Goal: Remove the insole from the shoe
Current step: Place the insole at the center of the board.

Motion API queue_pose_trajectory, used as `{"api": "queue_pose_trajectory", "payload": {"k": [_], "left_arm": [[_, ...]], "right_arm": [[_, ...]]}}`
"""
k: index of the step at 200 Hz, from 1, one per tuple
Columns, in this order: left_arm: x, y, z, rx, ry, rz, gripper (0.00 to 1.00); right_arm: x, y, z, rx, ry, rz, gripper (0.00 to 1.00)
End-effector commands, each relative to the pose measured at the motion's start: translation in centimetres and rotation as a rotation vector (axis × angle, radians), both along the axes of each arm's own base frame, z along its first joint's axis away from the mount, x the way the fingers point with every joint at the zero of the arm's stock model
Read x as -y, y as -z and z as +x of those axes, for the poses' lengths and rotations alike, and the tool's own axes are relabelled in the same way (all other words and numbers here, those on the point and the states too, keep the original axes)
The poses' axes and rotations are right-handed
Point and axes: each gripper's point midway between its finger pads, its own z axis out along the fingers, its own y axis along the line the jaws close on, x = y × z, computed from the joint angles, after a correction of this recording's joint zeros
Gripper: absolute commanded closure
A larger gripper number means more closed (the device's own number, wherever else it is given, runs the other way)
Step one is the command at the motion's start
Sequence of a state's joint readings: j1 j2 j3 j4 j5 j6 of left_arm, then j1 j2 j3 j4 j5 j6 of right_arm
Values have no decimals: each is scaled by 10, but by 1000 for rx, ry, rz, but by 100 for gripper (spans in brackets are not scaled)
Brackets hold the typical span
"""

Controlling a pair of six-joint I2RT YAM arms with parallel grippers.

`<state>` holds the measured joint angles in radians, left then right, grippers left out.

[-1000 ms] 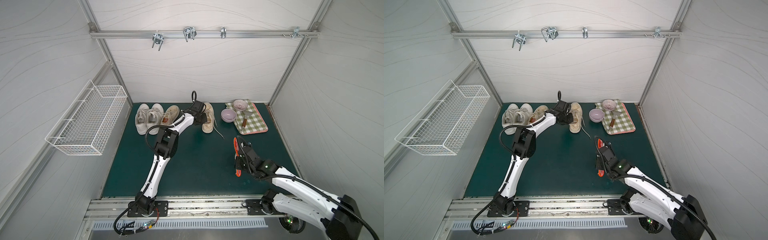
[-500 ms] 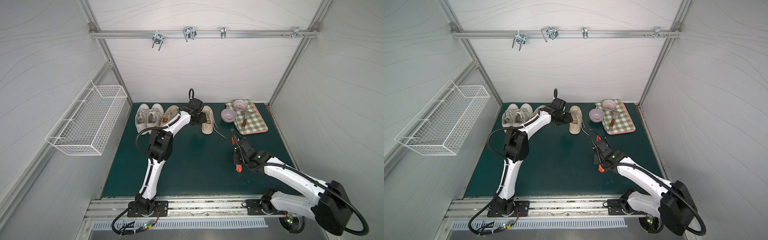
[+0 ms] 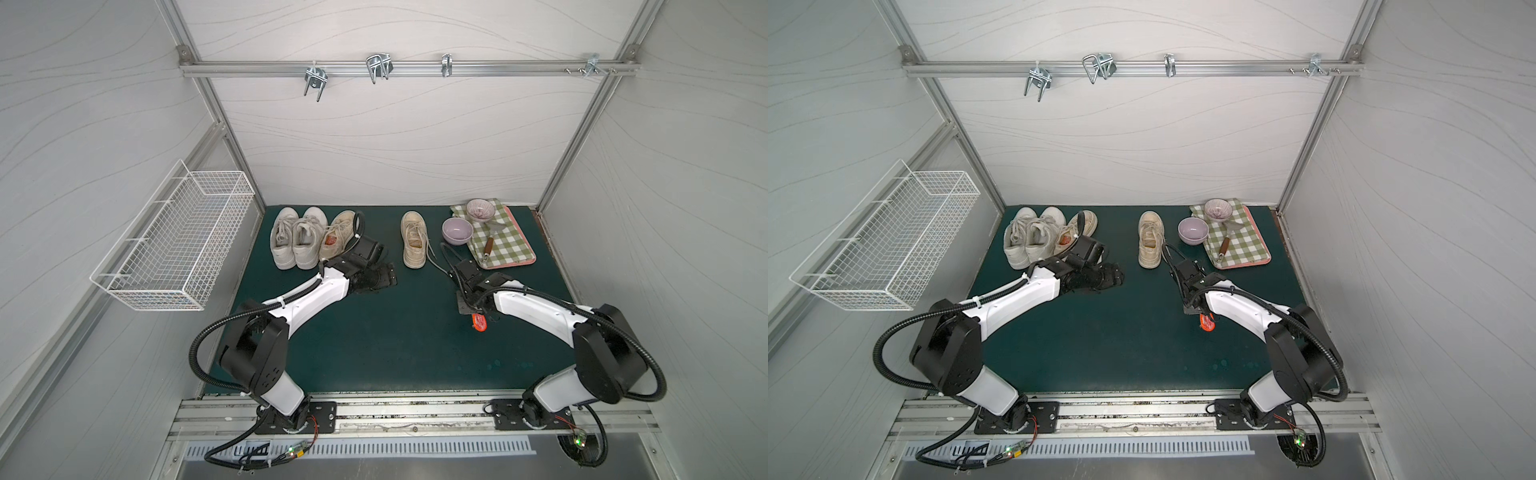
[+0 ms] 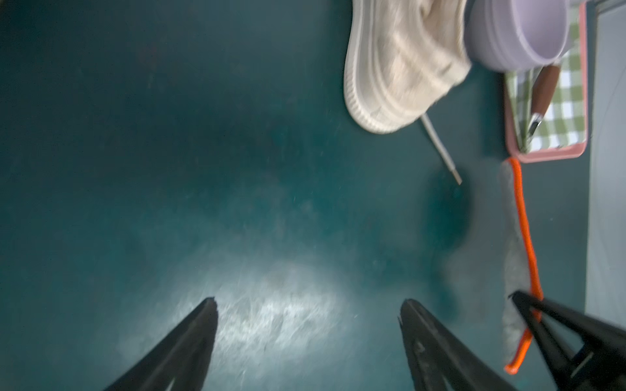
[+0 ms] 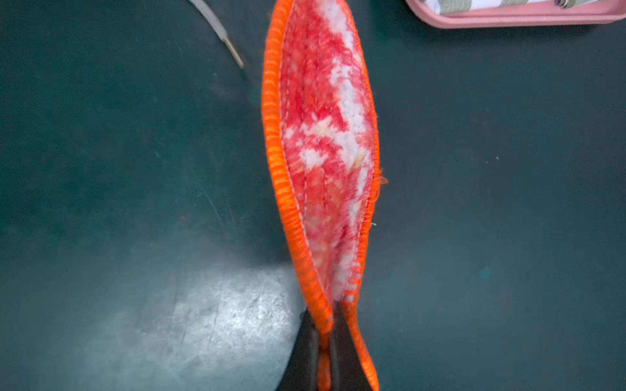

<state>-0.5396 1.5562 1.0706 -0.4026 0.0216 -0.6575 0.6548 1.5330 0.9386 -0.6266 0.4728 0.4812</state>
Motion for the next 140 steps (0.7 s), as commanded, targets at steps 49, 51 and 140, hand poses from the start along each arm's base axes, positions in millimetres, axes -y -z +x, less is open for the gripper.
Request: {"api": "queue_pose_trajectory", "payload": {"k": [49,51,140], "left_arm": [[-15,-14,3,132,-73,-18,13],[-15,-14,2,132,-74,-15,13],[-36,-36,14,183,-112,117,13]], "right_arm": [[6,7,-7,-59,-17,-140,96],[6,7,-7,-60,-18,-139,95],[-4,-16,-22,-16,-47,-59,46]]}}
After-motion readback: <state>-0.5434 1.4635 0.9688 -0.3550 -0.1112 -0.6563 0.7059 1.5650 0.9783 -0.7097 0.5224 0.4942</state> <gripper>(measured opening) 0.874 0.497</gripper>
